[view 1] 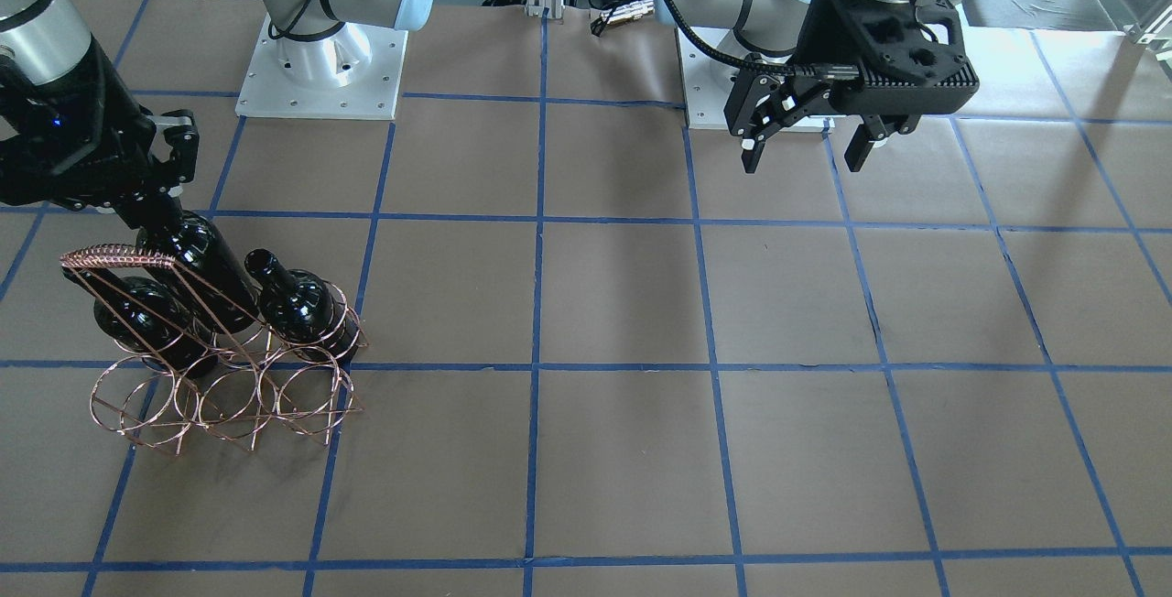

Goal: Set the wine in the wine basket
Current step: 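Carry the bottle with the right gripper over the wire rack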

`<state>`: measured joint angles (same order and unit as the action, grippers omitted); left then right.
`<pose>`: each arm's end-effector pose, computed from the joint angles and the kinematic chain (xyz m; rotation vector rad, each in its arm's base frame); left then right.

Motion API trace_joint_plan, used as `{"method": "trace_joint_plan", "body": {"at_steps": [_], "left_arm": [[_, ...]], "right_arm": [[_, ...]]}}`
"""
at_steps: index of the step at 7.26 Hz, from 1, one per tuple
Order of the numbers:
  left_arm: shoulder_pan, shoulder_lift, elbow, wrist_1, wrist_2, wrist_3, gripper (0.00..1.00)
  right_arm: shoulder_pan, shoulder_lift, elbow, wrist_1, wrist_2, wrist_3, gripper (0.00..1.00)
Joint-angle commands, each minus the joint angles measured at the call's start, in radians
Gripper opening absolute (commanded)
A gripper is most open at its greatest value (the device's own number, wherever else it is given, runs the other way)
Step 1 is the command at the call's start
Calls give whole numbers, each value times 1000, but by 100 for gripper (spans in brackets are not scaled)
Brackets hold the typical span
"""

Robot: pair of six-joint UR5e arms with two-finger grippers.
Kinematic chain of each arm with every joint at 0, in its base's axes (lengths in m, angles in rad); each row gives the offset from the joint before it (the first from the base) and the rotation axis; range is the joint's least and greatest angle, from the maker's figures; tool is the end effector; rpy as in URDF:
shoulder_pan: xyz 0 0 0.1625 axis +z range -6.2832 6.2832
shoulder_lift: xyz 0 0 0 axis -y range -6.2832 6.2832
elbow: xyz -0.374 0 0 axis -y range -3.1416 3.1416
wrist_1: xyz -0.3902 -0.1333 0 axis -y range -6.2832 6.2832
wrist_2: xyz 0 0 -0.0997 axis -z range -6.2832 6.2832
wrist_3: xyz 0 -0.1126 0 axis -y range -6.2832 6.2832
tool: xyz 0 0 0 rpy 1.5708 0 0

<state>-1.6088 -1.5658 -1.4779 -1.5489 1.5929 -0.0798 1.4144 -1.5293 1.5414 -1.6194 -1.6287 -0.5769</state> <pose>-0.1497 -0.4936 0.4748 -0.0673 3.1202 -0.1889 0.0459 -0.5230 0.4228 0.6401 -3.0070 0.0205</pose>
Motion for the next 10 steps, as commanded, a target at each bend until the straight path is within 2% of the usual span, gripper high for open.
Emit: {"method": "trace_joint_plan", "body": {"at_steps": [1,8,10], "left_arm": [[0,4,-1,1,-1,2,100],[0,15,-15,3,5,-1,100],[1,16,-15,3,5,-1,100]], "right_arm": [[-2,4,0,0,3,3,6],[-34,38,103,-138,3,-18,7],[-34,44,123,-151,50,-11,7]]}}
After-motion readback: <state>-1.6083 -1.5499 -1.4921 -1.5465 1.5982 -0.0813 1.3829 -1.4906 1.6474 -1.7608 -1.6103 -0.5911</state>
